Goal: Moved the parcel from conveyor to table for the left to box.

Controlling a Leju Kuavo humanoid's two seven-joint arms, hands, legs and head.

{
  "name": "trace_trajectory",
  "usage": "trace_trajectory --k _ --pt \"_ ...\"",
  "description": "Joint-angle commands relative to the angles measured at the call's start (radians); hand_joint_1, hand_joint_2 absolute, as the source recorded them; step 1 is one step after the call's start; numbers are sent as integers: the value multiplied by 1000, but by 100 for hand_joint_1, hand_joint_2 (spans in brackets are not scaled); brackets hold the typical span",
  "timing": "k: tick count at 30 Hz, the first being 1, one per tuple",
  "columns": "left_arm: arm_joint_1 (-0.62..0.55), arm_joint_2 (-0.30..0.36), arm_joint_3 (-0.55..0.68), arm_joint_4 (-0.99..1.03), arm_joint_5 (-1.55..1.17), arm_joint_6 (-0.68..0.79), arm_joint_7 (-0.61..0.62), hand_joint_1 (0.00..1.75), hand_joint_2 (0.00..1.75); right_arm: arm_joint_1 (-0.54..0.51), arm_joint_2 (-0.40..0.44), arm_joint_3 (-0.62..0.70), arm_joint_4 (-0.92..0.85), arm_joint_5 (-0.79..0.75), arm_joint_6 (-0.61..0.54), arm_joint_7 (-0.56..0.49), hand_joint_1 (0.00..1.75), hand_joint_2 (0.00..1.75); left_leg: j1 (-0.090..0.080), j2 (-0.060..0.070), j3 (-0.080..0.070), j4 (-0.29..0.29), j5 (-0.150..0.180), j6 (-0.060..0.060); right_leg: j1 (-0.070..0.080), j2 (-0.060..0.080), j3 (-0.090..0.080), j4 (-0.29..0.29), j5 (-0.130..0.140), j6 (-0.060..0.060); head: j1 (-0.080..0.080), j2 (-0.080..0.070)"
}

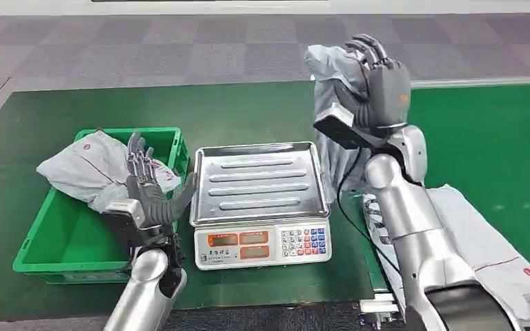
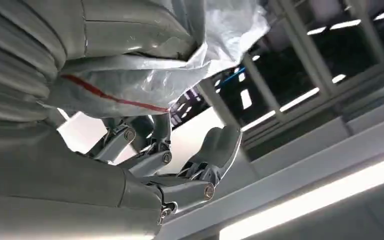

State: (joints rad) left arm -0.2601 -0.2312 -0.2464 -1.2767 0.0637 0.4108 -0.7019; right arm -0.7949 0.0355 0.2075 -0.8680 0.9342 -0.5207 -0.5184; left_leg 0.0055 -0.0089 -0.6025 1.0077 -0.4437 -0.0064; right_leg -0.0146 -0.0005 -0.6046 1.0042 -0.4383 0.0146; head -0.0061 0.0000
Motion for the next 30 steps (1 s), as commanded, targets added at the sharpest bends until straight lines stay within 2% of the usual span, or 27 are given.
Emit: trace_trajectory --k 1,4,7,8,12,18,27,28,29,30 --pt "0 -1 47 -32 2 7 4 0 175 -137 20 79 192 -1 2 2 175 175 0 2 1 0 -1 0 0 2 0 0 0 0 0 0" --pt "12 -6 53 -82 -23 76 4 0 175 -162 29 102 238 5 16 0 175 175 0 4 2 0 -1 0 0 3 2 -1 0 -1 0 0" --pt "26 -13 60 -149 -32 189 4 0 175 -248 91 184 383 50 67 3 175 175 -1 6 0 1 -1 0 -1 5 -1 1 0 -1 0 0" --pt "28 -14 58 -164 -36 221 4 0 175 -260 124 203 423 52 89 0 175 175 -1 11 1 1 -3 0 -1 11 -2 2 1 -1 0 0" --pt "27 -22 48 -146 -24 231 4 0 175 -248 203 250 522 64 202 56 175 175 -1 8 2 -1 -1 -1 0 8 -1 0 1 -1 0 0" --pt "20 -31 73 -93 2 184 4 0 175 -178 185 380 626 155 538 172 175 175 1 3 4 -2 0 -1 3 2 3 -2 0 -1 0 0" --pt "11 -29 87 -40 14 176 4 0 175 -122 154 373 606 143 595 144 175 175 1 1 3 -2 0 -1 1 1 3 -3 0 -1 0 0" --pt "23 -29 93 -45 15 170 4 0 175 -124 156 364 601 136 566 153 112 175 1 1 5 -3 1 -1 1 0 5 -4 0 -2 0 0" --pt "32 -32 106 -55 10 172 4 0 175 -129 160 358 598 129 522 168 0 175 1 1 3 -2 1 -1 1 1 3 -3 0 -2 0 0" --pt "37 -33 113 -59 11 172 4 0 175 -131 162 353 594 122 499 171 0 175 1 2 4 -2 0 -1 1 1 4 -3 0 -2 0 0"
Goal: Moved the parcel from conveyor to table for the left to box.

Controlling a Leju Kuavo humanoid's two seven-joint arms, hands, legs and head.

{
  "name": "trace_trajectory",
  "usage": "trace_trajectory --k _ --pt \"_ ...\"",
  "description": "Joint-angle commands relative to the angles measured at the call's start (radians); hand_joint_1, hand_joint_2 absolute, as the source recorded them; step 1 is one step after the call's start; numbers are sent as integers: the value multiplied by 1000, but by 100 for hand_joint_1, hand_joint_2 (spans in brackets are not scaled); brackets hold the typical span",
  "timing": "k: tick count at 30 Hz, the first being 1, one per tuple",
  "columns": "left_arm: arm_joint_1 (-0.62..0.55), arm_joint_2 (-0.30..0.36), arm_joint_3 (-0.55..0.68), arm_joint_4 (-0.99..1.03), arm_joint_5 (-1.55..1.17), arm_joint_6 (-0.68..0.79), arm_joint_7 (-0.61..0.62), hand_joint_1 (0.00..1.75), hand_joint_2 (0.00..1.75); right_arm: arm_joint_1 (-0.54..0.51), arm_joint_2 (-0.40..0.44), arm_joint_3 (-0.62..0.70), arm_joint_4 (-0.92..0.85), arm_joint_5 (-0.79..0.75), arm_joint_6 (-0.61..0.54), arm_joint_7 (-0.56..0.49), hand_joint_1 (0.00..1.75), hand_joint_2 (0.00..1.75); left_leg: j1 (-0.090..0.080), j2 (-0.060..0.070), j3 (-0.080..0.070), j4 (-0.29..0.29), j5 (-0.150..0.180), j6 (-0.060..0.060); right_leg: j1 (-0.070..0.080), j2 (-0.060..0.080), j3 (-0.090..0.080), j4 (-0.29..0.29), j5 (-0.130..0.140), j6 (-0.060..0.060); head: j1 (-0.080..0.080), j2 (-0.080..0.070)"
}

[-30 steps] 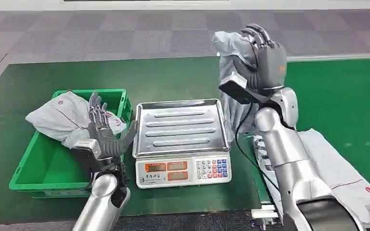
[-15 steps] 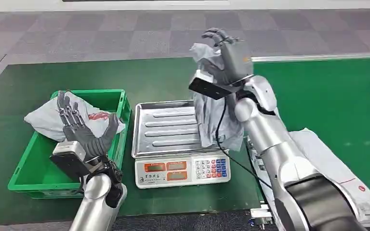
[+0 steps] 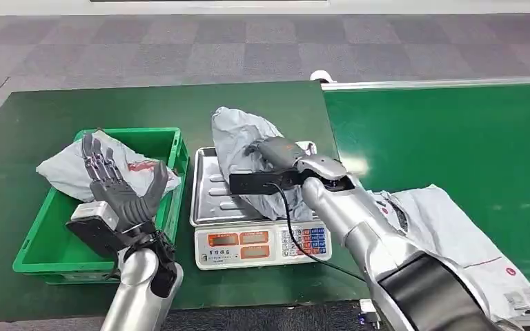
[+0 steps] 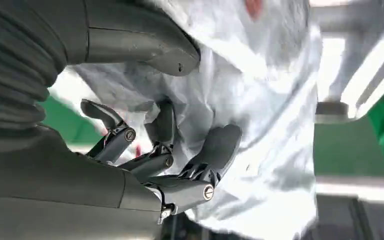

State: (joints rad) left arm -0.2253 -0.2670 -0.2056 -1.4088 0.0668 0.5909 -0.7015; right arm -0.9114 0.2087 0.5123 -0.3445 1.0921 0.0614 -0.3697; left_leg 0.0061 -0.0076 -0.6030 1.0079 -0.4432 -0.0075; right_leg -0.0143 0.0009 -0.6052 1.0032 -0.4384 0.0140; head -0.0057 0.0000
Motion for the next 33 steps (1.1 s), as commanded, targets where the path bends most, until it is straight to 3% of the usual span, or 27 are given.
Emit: trace_trajectory --k 1,16,19,23,26,28,29,30,33 --pt "13 1 85 60 7 -9 3 0 175 -13 -6 29 54 -57 -150 11 0 175 0 1 5 -3 0 0 0 1 5 -3 0 -1 0 0" --pt "18 1 87 55 7 -10 3 0 175 -13 -3 16 46 -72 -167 -2 0 175 0 1 3 -1 0 0 1 0 2 -1 0 -1 0 0" --pt "36 0 99 27 1 -8 3 0 175 4 2 -51 -16 -166 -320 -165 0 175 0 2 2 -1 0 0 1 1 2 -1 0 -1 0 0" --pt "58 2 109 -4 -3 -7 3 0 175 27 8 -102 -124 -266 -423 -311 0 175 0 3 4 -2 -1 0 0 2 2 -1 0 -1 0 0" --pt "73 -3 124 -77 -13 -9 3 0 175 99 -25 -54 -369 -444 -454 -328 0 175 1 3 2 -1 -1 0 1 2 1 -1 0 -1 0 0" --pt "78 0 122 -96 -20 -11 3 0 175 182 -75 -36 -586 -642 -451 -328 0 175 1 2 2 0 -1 0 1 2 1 0 0 -1 0 0" --pt "77 9 116 -105 -26 -4 3 0 175 233 -87 -92 -657 -834 -325 -328 0 175 1 2 2 -1 -1 0 1 1 2 -1 0 -1 0 0" --pt "79 12 123 -120 -10 -15 3 0 175 283 -125 -139 -722 -932 -265 -328 0 175 1 0 3 -1 -1 0 2 -1 3 -2 -1 -1 0 0" --pt "115 17 136 -207 -30 -33 3 0 175 468 -199 -260 -899 -1039 -252 -328 0 175 2 -9 5 -4 1 0 3 -9 8 -6 -2 -1 0 0"
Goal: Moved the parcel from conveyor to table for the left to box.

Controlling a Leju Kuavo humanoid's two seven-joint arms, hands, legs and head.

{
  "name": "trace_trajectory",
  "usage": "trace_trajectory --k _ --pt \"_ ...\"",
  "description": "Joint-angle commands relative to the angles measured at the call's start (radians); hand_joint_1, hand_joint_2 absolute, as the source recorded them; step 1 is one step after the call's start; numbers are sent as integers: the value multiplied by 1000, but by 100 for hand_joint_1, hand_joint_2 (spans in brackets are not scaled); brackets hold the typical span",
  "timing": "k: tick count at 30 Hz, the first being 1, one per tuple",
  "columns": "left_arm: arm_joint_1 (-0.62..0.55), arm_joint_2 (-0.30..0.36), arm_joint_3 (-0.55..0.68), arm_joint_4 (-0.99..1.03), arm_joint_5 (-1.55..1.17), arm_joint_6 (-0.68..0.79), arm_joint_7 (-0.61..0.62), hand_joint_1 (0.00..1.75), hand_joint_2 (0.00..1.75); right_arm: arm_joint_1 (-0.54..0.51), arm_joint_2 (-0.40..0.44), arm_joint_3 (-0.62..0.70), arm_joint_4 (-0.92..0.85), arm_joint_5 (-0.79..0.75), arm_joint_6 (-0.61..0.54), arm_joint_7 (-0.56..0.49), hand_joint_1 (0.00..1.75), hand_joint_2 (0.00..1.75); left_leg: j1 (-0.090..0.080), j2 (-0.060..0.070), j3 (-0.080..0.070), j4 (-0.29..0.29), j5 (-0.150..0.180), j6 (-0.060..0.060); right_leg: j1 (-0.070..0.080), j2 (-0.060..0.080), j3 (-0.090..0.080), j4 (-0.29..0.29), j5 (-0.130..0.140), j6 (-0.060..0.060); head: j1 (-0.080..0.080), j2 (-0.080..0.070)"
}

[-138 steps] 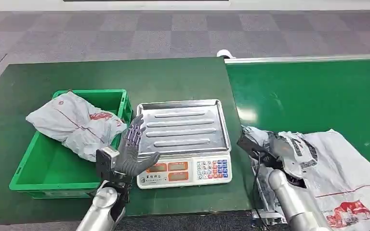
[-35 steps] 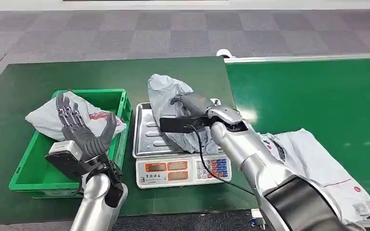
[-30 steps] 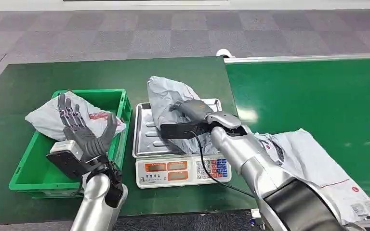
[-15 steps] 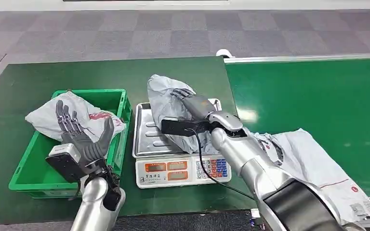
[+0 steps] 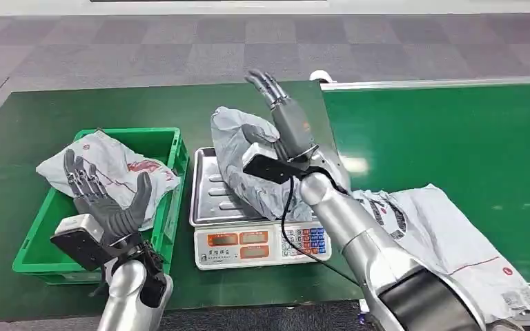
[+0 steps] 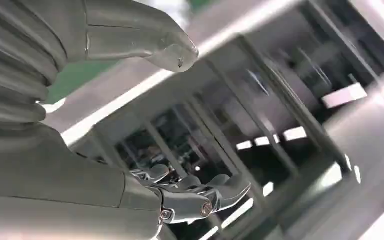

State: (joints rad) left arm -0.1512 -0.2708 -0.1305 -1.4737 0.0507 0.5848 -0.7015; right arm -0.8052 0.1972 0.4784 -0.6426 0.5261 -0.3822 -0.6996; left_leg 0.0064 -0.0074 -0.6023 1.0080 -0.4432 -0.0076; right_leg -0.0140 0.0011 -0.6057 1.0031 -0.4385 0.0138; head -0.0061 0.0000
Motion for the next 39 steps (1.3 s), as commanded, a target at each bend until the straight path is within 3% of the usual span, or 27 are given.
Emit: trace_trajectory --k 1,6,9,13,16,22,26,30,32,39 --pt "50 28 56 -155 -21 -25 3 0 175 423 -182 -271 -663 -466 132 1 0 175 1 -9 5 -5 1 1 2 -10 10 -7 -2 -1 0 0" --pt "78 50 23 -217 -29 -55 3 0 175 597 -158 -369 -719 -431 -5 1 0 175 1 -9 5 -3 -2 2 1 -9 10 -6 -3 0 0 0" --pt "78 79 -46 -186 -26 -81 3 0 175 641 -123 -463 -688 -474 -4 1 0 175 1 -8 7 -4 -4 1 1 -9 12 -8 -3 0 0 0" --pt "79 77 -49 -186 -23 -94 3 0 175 645 -123 -473 -693 -473 -3 1 0 175 1 -9 7 -5 -4 1 1 -9 12 -8 -3 0 0 0" --pt "84 53 -27 -164 13 -196 3 0 175 644 -104 -516 -682 -480 -30 1 0 175 0 -3 5 -2 -5 2 0 -4 7 -5 -3 0 0 0" --pt "84 53 -27 -164 13 -196 3 0 175 644 -104 -516 -682 -480 -30 1 0 175 0 -2 2 -1 -4 1 0 -2 4 -4 -2 1 0 0" --pt "44 63 -13 7 63 -334 3 0 175 614 -112 -532 -570 -494 15 17 0 175 0 -1 4 -2 -4 1 0 -2 7 -5 -2 1 0 0" --pt "-142 121 -87 341 17 -386 32 0 175 575 -117 -491 -452 -458 58 10 0 175 0 -3 7 -5 -2 1 0 -5 10 -8 -1 0 0 0" --pt "-272 135 -173 514 -128 -385 147 0 175 557 -111 -470 -444 -417 68 23 0 175 0 -3 6 -5 -1 1 0 -5 8 -7 -1 0 0 0" --pt "-562 38 -361 886 -417 -405 329 0 175 558 -101 -477 -462 -370 88 64 0 175 0 -6 0 0 1 3 0 -7 4 -3 1 2 0 0"
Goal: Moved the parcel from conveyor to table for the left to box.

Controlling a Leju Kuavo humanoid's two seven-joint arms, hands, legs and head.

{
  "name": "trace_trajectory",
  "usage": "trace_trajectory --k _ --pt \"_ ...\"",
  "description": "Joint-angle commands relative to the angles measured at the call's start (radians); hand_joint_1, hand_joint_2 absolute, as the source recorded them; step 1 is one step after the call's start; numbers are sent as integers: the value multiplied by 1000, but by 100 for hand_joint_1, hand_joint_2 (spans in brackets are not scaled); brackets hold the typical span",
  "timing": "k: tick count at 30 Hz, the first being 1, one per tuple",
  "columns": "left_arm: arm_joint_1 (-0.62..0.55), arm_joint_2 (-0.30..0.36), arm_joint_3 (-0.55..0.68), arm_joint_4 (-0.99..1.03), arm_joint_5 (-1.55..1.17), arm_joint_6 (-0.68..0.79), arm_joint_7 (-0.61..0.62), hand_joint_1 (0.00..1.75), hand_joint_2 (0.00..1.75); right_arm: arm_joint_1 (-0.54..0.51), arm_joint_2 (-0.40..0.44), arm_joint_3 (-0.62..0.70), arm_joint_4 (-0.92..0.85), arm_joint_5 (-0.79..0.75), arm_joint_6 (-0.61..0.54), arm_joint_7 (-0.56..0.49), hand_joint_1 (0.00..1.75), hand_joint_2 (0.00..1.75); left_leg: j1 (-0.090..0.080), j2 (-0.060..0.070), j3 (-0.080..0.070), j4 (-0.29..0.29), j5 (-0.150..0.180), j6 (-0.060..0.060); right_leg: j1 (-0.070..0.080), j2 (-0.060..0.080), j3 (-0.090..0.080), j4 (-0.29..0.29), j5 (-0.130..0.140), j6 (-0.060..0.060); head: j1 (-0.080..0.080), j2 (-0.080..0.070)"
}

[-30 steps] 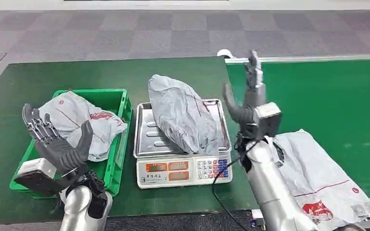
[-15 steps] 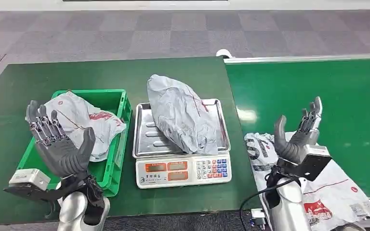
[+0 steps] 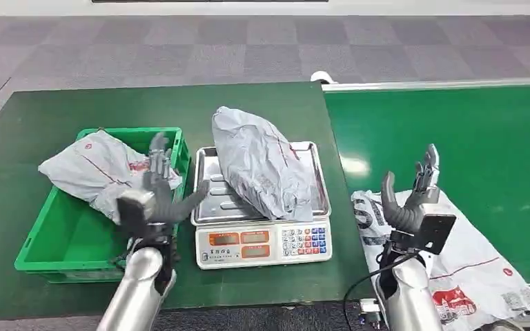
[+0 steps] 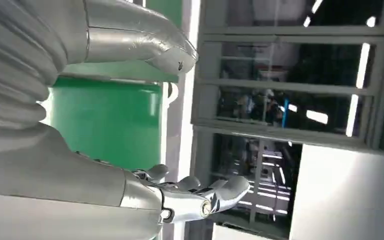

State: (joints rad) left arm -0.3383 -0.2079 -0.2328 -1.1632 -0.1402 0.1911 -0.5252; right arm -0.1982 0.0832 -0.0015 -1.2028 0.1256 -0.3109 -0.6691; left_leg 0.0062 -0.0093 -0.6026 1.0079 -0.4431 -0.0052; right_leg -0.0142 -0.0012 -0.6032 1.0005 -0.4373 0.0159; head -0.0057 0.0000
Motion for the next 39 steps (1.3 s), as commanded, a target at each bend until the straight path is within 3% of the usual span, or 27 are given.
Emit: trace_trajectory --k 1,10,15,18,19,20,30,39 --pt "-397 -40 -279 604 -262 -7 180 0 175 -47 12 0 91 37 18 39 0 175 1 -4 1 -1 1 0 1 -4 3 -2 0 -1 0 0" --pt "-471 -129 -436 769 -560 32 440 0 175 -3 15 -51 2 68 29 86 0 175 -1 -1 2 0 -1 0 0 -1 2 -1 0 -1 0 0" --pt "-465 -113 -537 816 -807 93 696 0 175 46 25 -79 -52 80 28 93 0 175 -1 -1 3 -2 -1 0 -1 -1 3 -2 0 -1 0 0" --pt "-450 -97 -497 817 -847 113 711 0 175 43 28 -78 -46 86 33 95 0 175 -1 3 4 -2 -1 0 -1 2 3 -2 1 -1 0 0" --pt "-445 -93 -478 813 -852 124 710 152 175 42 29 -77 -44 87 34 96 0 175 -1 4 4 -2 -1 0 -1 3 2 -2 1 -1 0 0" --pt "-438 -91 -454 806 -853 137 702 175 175 43 30 -75 -44 89 35 97 0 175 -1 5 3 -1 -1 0 -1 4 1 -2 1 -1 0 0" --pt "-407 -78 -362 770 -909 218 654 175 175 43 30 -60 -43 92 37 100 0 175 -1 7 4 -3 0 0 -1 5 1 -2 2 -1 0 0" --pt "-354 -77 -271 678 -864 360 472 175 175 47 31 -56 -35 93 35 89 0 175 -1 6 5 -3 -1 0 0 5 3 -2 1 -1 0 0"
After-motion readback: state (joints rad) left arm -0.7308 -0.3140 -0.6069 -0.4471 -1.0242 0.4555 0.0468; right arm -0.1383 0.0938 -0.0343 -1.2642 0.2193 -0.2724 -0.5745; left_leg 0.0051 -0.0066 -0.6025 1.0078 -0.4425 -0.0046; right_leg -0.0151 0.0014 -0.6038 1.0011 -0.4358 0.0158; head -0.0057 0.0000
